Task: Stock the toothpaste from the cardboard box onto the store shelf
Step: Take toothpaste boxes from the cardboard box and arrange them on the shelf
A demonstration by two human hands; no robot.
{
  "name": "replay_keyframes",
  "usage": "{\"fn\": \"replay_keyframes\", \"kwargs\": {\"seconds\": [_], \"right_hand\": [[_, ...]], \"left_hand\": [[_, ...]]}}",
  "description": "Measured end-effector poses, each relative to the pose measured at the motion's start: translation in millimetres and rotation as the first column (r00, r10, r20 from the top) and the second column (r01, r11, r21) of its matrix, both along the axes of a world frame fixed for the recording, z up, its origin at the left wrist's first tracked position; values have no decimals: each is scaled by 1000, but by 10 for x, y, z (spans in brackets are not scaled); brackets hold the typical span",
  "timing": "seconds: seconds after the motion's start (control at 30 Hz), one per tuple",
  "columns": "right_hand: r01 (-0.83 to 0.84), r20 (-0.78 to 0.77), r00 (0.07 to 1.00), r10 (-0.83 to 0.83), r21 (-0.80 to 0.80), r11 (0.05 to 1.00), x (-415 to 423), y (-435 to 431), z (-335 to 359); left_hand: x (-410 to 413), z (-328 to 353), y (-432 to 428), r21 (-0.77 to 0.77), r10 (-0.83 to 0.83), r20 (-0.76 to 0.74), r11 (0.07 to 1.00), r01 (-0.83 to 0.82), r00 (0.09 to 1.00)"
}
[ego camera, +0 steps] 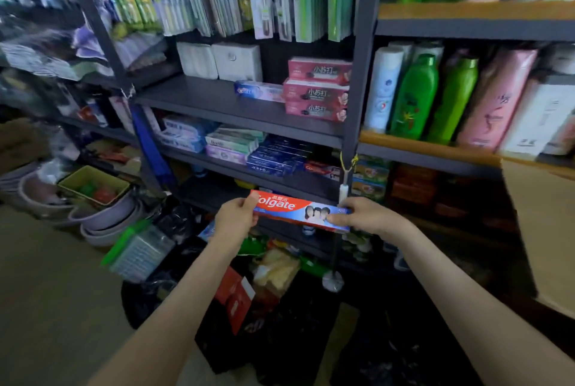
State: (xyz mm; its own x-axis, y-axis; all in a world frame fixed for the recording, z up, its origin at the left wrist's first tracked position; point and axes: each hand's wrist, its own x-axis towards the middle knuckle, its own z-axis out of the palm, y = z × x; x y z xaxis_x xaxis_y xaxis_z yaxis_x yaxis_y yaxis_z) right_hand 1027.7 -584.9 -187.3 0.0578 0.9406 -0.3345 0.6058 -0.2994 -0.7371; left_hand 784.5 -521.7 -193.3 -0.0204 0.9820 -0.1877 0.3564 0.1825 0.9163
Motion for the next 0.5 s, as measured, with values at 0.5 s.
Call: {"fn": "replay_keyframes", "kwargs": {"seconds": [0.5], "right_hand": [[-42, 331, 944, -6, 137, 990, -496, 2165, -945]], "left_hand": [[-255, -777, 2020, -61, -257, -67, 965, 253, 964]]}}
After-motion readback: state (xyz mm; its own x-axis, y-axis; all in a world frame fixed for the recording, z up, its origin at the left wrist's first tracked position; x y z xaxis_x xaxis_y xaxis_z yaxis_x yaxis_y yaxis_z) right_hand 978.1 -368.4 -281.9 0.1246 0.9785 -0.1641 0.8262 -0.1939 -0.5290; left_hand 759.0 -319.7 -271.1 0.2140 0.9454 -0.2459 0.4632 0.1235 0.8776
